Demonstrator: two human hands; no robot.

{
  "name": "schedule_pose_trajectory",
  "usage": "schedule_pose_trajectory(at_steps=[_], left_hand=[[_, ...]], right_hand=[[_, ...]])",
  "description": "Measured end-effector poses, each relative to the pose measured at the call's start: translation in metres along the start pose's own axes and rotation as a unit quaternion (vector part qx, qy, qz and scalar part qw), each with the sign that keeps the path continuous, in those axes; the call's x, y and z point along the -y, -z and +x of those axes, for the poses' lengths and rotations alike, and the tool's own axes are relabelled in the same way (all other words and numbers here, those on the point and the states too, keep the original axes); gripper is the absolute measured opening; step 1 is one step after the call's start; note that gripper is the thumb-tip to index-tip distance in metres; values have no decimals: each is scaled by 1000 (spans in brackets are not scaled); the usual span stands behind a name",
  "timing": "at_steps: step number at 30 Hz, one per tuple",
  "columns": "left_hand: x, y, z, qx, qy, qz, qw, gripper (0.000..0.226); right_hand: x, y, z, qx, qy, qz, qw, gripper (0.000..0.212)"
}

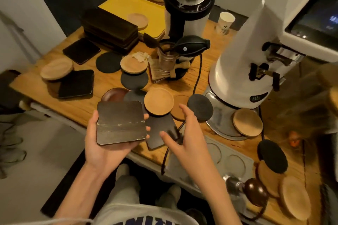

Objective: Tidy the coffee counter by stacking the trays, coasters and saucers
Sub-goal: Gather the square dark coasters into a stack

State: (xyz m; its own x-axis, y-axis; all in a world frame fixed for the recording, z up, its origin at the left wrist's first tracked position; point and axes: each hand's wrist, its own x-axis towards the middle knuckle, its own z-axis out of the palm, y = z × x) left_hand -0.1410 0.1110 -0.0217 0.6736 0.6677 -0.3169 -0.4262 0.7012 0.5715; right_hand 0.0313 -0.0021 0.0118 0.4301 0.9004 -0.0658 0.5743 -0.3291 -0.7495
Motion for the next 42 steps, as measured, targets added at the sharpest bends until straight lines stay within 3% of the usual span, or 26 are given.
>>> schedule_pose_trajectory(at_steps=[5,9,14,18,30,36,42], left_hand=[[-41,32,15,6,48,13,999,75],[-68,58,20,12,85,20,996,75],[-89,77,19,6,114,11,993,77],[-92,81,21,-3,128,8,992,74],[-93,67,27,45,168,10,985,76],[-94,64,25,39,161,23,986,73],[-92,62,22,38,130,70,988,67]], right_hand=[[4,-59,21,-7,-78,-105,991,95],[6,-90,29,-22,-117,-248,961,103],[5,-103,26,-32,-169,-276,946,103],[6,-102,22,-62,-163,-253,952,101],[19,-101,3,-53,-205,-185,960,114],[34,-92,-10,-86,-213,-115,966,108],[64,-83,1,-100,-224,82,966,107]])
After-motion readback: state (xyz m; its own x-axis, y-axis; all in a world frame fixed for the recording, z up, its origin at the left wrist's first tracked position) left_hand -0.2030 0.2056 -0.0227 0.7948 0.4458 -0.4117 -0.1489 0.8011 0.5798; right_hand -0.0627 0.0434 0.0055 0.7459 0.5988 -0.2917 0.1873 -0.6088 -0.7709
